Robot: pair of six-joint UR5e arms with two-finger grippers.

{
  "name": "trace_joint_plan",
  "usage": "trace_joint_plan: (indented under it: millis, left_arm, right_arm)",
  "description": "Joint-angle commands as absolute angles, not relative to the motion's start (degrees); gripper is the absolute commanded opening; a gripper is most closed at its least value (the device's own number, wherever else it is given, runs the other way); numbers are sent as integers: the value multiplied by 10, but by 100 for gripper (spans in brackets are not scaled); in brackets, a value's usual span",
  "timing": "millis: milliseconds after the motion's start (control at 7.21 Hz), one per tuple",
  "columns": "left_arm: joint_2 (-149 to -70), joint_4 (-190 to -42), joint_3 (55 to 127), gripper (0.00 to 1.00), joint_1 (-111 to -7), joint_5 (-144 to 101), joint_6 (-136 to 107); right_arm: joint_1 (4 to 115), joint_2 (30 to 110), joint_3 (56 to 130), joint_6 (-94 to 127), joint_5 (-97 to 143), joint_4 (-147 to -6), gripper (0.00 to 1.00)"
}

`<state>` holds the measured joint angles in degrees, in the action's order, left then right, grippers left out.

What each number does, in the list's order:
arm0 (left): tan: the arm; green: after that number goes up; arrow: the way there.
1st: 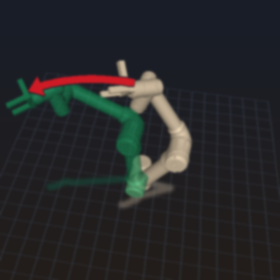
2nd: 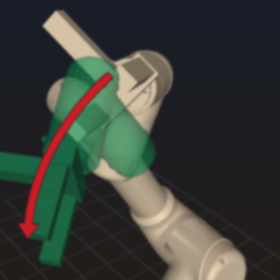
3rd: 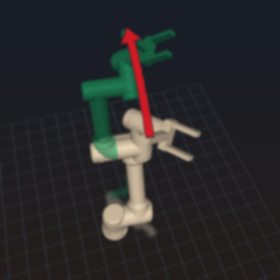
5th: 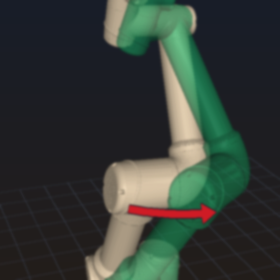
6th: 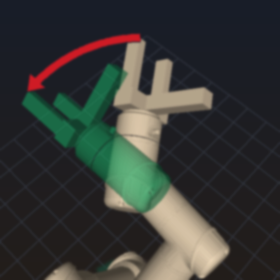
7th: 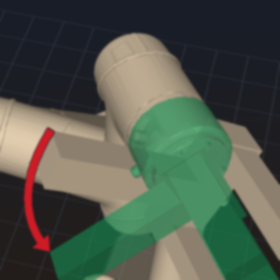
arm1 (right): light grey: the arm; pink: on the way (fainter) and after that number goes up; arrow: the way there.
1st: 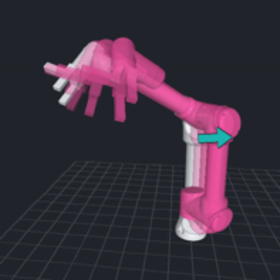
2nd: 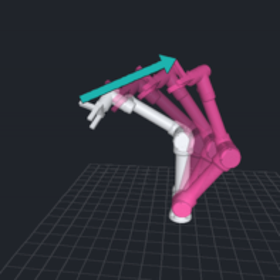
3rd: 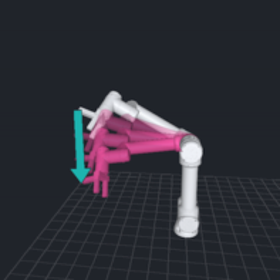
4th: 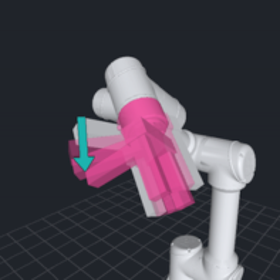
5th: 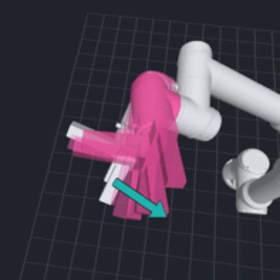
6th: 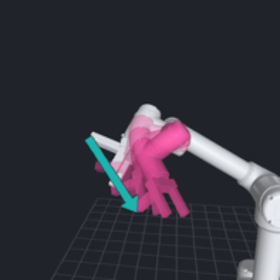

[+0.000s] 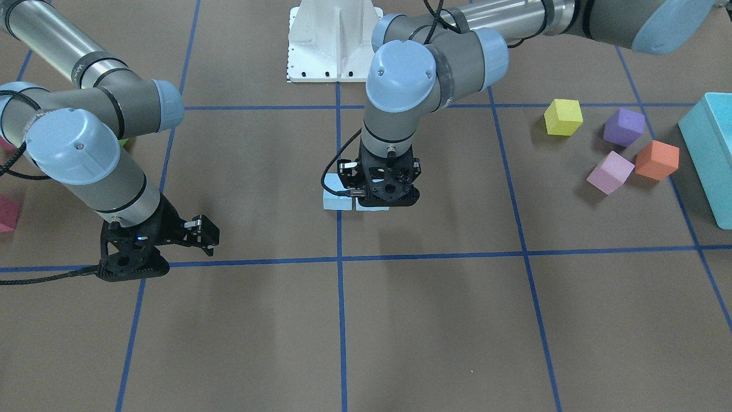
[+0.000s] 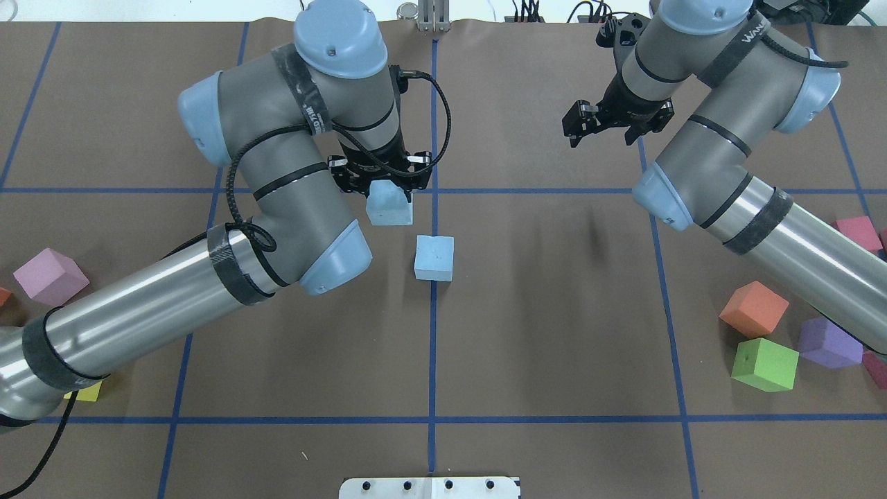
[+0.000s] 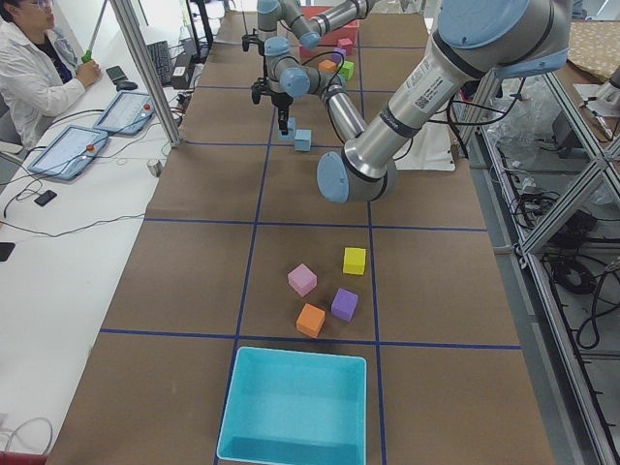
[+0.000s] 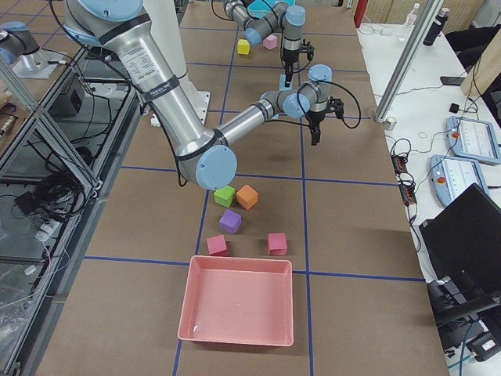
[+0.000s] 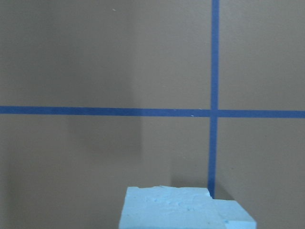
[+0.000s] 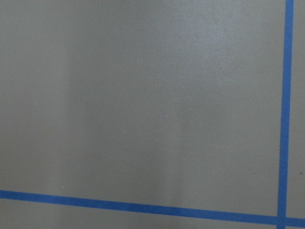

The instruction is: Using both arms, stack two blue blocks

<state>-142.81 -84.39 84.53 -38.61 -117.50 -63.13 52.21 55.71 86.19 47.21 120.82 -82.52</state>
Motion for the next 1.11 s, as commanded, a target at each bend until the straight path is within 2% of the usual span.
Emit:
trace_joint_plan:
  millis: [0, 971]
  left_arm:
    - [-1444, -845, 830, 53, -364, -1158, -635]
    - [-1453, -851, 815, 54, -321, -1142, -661]
  right_arm:
    - [523, 558, 861, 472, 1208, -825, 100]
    - [523, 558, 862, 472, 1208, -824, 100]
